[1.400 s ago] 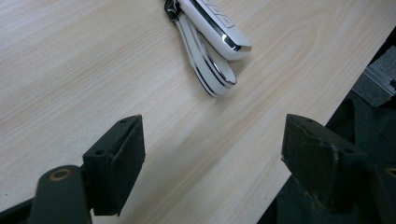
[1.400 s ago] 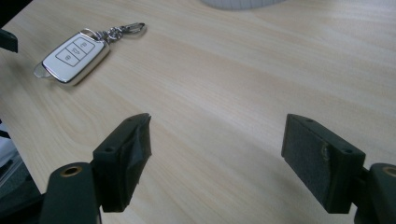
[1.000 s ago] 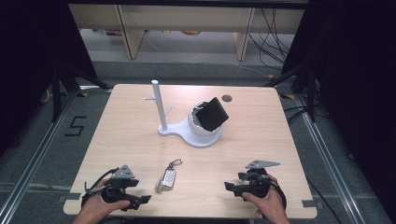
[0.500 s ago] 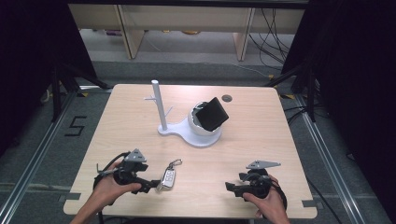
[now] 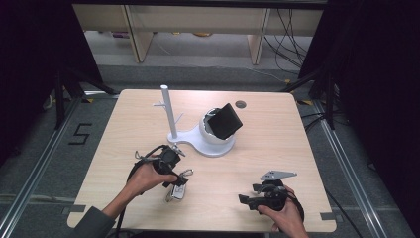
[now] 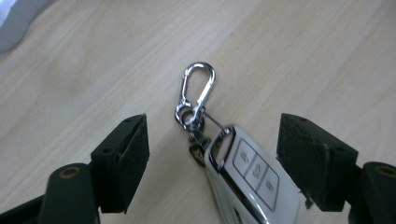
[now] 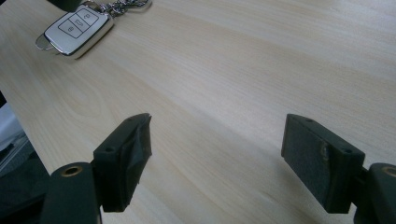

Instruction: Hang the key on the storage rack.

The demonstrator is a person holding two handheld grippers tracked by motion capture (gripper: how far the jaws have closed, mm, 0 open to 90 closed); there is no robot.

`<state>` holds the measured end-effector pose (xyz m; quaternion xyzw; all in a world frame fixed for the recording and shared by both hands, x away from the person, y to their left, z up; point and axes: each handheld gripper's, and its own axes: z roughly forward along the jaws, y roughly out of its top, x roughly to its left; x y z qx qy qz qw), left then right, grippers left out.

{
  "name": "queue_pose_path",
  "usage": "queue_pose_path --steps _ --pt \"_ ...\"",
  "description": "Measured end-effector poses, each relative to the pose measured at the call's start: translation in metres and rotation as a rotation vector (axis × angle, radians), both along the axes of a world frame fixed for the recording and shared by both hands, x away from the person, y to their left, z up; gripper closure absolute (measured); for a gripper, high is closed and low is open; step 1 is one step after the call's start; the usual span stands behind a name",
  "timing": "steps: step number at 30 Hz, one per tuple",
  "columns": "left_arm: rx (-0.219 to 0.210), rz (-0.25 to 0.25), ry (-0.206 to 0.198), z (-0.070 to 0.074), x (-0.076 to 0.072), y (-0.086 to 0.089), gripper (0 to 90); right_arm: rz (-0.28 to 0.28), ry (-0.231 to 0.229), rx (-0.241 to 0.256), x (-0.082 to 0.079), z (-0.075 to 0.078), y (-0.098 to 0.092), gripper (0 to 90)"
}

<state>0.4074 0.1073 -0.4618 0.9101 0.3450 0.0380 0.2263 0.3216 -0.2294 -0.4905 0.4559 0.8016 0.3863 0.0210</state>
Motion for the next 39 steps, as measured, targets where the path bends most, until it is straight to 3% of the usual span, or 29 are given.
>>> queue_pose_path --steps 2,11,14,16,17,18,19,23,24,27,30,31,32,36,38,39 --pt "0.043 -0.024 0.007 -0.002 0.007 -0.005 26.4 0.005 0.0 0.006 0.0 0.0 0.001 25.0" --pt "0.119 -0.039 0.07 -0.013 0.021 -0.023 33.0 -0.005 -0.003 -0.005 0.0 0.0 0.001 25.2" --pt "0.116 -0.021 0.093 -0.016 0.025 -0.024 34.3 0.015 -0.001 0.021 0.0 -0.001 0.003 25.3" --pt "0.119 -0.013 0.107 -0.018 0.027 -0.024 35.9 0.002 0.008 -0.001 -0.001 0.0 0.002 25.3" --pt "0.125 -0.014 0.113 -0.018 0.028 -0.024 38.2 0.007 -0.013 -0.006 0.0 0.0 0.001 25.3" --pt "0.129 -0.01 0.118 -0.019 0.028 -0.025 39.5 -0.011 0.008 0.002 -0.001 0.001 0.002 25.3" --pt "0.136 -0.014 0.124 -0.02 0.028 -0.026 41.5 0.004 -0.004 -0.002 0.0 0.0 0.001 25.3" --pt "0.148 -0.031 0.123 -0.019 0.027 -0.028 51.5 0.017 -0.02 -0.009 0.001 0.0 0.001 25.5" --pt "0.157 -0.04 0.12 -0.019 0.026 -0.029 52.9 0.003 0.011 0.004 -0.001 0.001 0.003 25.5" --pt "0.176 -0.074 0.11 -0.018 0.022 -0.032 58.8 0.016 -0.005 0.009 0.0 -0.001 0.003 25.5" --pt "0.196 -0.101 0.098 -0.018 0.022 -0.033 63.3 -0.011 0.017 0.006 -0.002 0.001 0.004 25.6" --pt "0.196 -0.101 0.098 -0.018 0.022 -0.033 63.5 0.018 -0.03 -0.014 0.001 -0.001 0.002 25.6" --pt "0.215 -0.117 0.099 -0.018 0.022 -0.035 63.9 0.008 0.004 -0.005 -0.001 0.0 0.004 25.7" --pt "0.26 -0.138 0.096 -0.017 0.022 -0.044 65.7 0.02 -0.009 -0.008 0.001 -0.001 0.003 25.7" --pt "0.285 -0.163 0.096 -0.016 0.021 -0.048 68.1 0.007 0.011 -0.003 -0.001 0.0 0.004 25.7" --pt "0.297 -0.171 0.093 -0.016 0.02 -0.05 69.5 0.018 -0.008 -0.008 0.0 -0.001 0.003 25.8"
